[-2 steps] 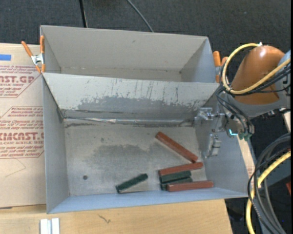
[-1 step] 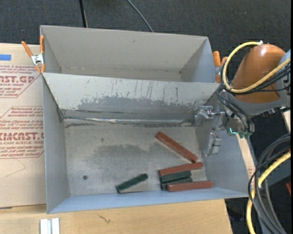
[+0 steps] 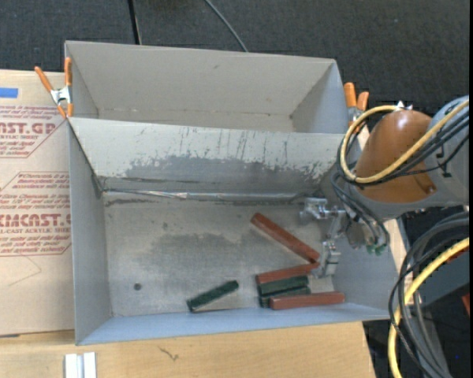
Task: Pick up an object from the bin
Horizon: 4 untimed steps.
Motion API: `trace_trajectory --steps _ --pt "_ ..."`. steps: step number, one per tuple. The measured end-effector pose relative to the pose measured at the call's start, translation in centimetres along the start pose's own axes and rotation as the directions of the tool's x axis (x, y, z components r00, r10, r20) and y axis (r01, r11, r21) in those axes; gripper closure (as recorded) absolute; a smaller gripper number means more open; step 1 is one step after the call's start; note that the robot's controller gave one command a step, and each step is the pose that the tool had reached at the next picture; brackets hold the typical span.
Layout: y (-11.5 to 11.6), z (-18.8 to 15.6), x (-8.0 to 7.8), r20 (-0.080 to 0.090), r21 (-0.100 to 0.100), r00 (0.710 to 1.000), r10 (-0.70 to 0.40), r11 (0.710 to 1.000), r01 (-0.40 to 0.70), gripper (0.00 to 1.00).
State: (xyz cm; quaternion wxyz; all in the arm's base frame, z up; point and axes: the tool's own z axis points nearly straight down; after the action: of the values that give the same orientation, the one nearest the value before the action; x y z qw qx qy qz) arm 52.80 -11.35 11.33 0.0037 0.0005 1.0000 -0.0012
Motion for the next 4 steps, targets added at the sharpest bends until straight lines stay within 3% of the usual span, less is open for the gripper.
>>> trace_trajectory --steps 1,2,3,4 --pt "1.6 5.0 2.6 0.006 -0.001 1.000 -0.004 1.000 0.004 0.00" --pt "1.0 3.9 4.1 0.006 -0.002 0.999 -0.046 0.999 0.046 1.00" --pt "1.0 4.0 4.0 0.013 0.001 0.999 -0.045 0.999 0.045 0.00" --pt "1.0 4.1 4.2 0.005 -0.001 0.999 -0.046 0.999 0.046 1.00"
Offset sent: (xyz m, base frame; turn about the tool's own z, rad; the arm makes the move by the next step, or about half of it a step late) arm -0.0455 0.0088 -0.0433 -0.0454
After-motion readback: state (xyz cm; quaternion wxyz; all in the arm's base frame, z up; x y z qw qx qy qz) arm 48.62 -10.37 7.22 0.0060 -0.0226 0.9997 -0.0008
